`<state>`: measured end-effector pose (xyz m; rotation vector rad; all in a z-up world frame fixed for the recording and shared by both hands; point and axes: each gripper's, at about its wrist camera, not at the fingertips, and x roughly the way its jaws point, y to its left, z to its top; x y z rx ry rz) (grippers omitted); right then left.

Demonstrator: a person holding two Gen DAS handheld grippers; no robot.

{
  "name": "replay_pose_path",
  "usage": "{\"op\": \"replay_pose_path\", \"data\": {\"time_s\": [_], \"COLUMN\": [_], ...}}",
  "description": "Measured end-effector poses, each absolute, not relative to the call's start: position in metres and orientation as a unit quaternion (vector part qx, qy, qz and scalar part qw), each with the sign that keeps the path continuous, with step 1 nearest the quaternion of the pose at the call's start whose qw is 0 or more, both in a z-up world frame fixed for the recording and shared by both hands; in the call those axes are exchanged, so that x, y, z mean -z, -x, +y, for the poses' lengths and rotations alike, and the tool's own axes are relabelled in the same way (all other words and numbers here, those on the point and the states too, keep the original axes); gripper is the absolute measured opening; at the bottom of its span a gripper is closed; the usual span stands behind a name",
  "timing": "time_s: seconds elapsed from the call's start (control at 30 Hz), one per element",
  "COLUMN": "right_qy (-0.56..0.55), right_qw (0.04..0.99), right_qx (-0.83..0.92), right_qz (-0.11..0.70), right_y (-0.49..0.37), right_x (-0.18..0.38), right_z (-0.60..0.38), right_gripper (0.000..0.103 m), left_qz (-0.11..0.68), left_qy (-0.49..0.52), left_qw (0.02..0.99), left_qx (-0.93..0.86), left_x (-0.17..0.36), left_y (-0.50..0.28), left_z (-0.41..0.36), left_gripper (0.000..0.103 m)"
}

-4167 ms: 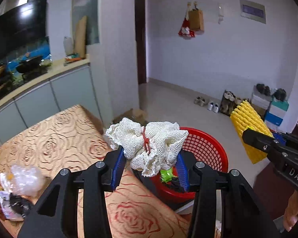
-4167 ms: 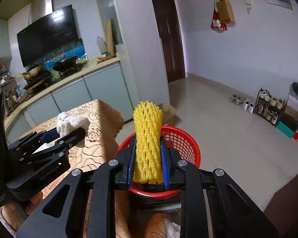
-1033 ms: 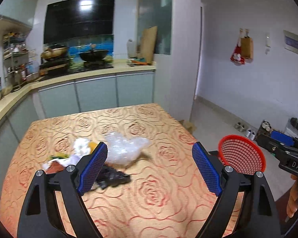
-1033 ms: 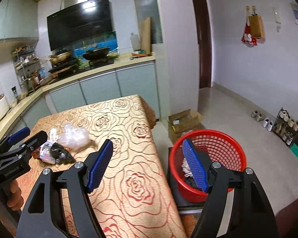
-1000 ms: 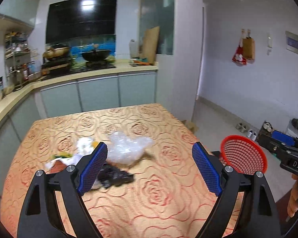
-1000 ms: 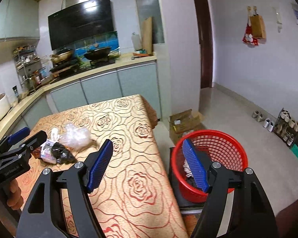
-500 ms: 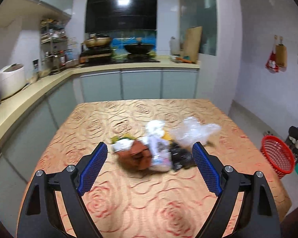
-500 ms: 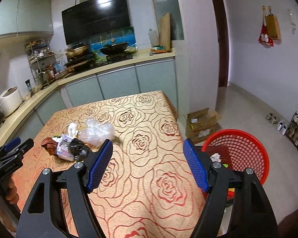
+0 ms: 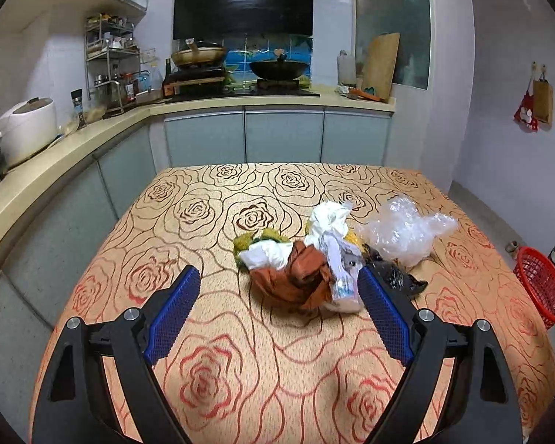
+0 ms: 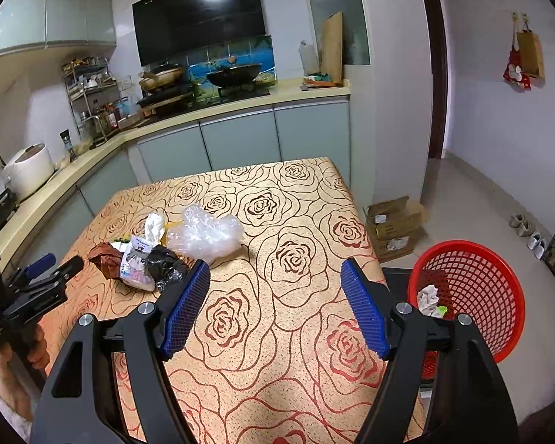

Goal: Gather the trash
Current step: 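Close the left tool on the brown cloth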

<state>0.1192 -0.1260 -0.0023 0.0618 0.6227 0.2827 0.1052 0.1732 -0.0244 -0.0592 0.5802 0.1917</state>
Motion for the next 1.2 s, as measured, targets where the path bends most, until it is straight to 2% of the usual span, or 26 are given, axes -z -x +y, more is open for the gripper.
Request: {"op": "replay_pose_path", "data": {"time_s": [0.33, 0.4, 0.47, 0.53, 0.6, 0.63, 1.2], "right_qy": [-0.027, -0.028, -0.031, -0.033, -0.033, -0.033, -0.030], "right_qw": [0.940, 0.939, 0.937, 0.937, 0.937, 0.936, 0.927], "right_qx": [-0.130, -0.131, -0.131, -0.133, -0.134, -0.134, -0.155], "right_qz": [0.316, 0.318, 0.321, 0.321, 0.322, 0.323, 0.339], "right_y": [-0.131, -0.133, -0.134, -0.135, -0.135, -0.136, -0.141], "right_x": [0.009, 0.011, 0.012, 0.013, 0.013, 0.014, 0.030], "right_z": [-0.124, -0.124, -0.123, -0.123, -0.123, -0.123, -0.107], "right_gripper": [0.071, 0.071, 0.071, 0.071, 0.071, 0.071, 0.071], "left_qz": [0.307, 0.311, 0.322, 0.334, 0.334, 0.332, 0.303], "left_qy": [0.024, 0.025, 0.028, 0.032, 0.031, 0.028, 0.034], "left_qw": [0.948, 0.947, 0.943, 0.940, 0.940, 0.941, 0.950], "left_qx": [-0.077, -0.074, -0.072, -0.067, -0.066, -0.065, -0.068], "left_x": [0.041, 0.044, 0.051, 0.057, 0.059, 0.060, 0.041], "left_y": [-0.151, -0.156, -0.161, -0.163, -0.161, -0.159, -0.120], "left_z": [0.175, 0.176, 0.176, 0.177, 0.176, 0.176, 0.173], "left_gripper": [0.083, 0.076, 0.058, 0.045, 0.043, 0.038, 0.034]}}
